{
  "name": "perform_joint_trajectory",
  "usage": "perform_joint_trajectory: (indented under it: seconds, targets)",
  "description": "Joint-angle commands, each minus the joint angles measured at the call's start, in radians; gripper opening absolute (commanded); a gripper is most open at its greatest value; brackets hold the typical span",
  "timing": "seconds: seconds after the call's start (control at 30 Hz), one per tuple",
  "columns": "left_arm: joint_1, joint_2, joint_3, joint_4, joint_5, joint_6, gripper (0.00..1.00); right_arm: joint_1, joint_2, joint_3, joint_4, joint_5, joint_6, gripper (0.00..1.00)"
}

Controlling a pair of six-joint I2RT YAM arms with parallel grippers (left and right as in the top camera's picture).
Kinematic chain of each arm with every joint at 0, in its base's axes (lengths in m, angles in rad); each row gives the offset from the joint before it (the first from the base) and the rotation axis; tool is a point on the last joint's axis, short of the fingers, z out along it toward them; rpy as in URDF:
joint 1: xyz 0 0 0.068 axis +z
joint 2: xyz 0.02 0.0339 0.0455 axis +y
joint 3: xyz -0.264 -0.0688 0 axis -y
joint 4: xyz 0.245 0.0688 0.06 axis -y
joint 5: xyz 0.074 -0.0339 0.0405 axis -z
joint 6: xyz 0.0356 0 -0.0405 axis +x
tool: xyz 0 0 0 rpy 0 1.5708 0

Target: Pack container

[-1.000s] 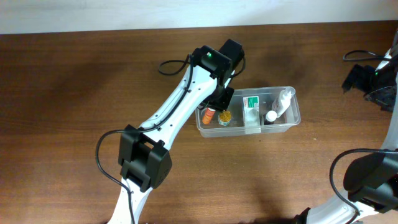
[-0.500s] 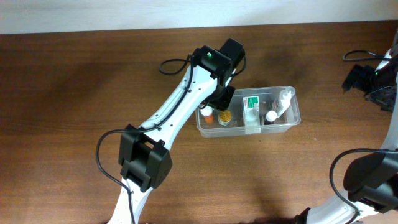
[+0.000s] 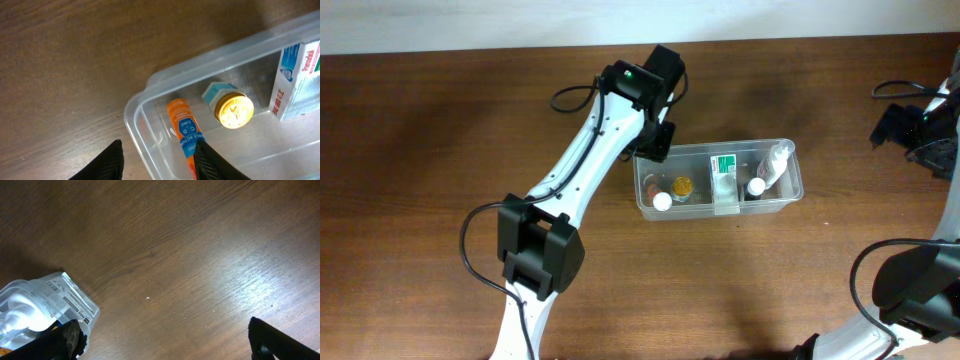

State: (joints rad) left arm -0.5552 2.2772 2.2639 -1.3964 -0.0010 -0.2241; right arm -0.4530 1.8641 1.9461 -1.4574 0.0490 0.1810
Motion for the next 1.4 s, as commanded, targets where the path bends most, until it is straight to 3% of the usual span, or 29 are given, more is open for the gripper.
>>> perform_joint_trajectory:
  seconds: [0.0, 0.1, 0.17, 0.2, 0.23, 0.27, 0.5, 0.77, 0.97, 1.37]
  targets:
    - [0.009, 0.005, 0.015, 0.013, -0.007, 0.01, 0.46, -0.006, -0.005, 0.001, 0.0, 0.012, 0.004, 0.98]
    - [0.018, 0.005, 0.03, 0.012, -0.016, 0.01, 0.46, -0.006, -0.005, 0.001, 0.0, 0.012, 0.004, 0.98]
    - [0.033, 0.004, 0.066, -0.005, -0.042, 0.01, 0.53, -0.006, -0.005, 0.001, 0.0, 0.012, 0.004, 0.98]
    - [0.041, 0.004, 0.089, -0.019, -0.056, 0.01, 0.6, -0.006, -0.005, 0.001, 0.0, 0.012, 0.004, 0.98]
    - [0.052, 0.004, 0.121, -0.04, -0.079, 0.01, 0.85, -0.006, -0.005, 0.001, 0.0, 0.012, 0.004, 0.98]
    - [0.062, 0.004, 0.149, -0.061, -0.1, 0.01, 0.99, -0.006, -0.005, 0.001, 0.0, 0.012, 0.004, 0.98]
    - [0.192, 0.001, 0.441, -0.292, -0.132, -0.045, 0.99, -0.006, -0.005, 0.001, 0.0, 0.012, 0.004, 0.98]
    - [0.266, -0.171, 0.444, -0.291, -0.055, -0.037, 0.99, -0.006, -0.005, 0.001, 0.0, 0.012, 0.004, 0.98]
    - [0.252, -0.426, 0.276, -0.291, -0.055, -0.037, 0.99, -0.006, -0.005, 0.001, 0.0, 0.012, 0.004, 0.98]
    - [0.251, -0.713, -0.046, -0.291, -0.055, -0.078, 0.99, -0.006, -0.005, 0.001, 0.0, 0.012, 0.004, 0.99]
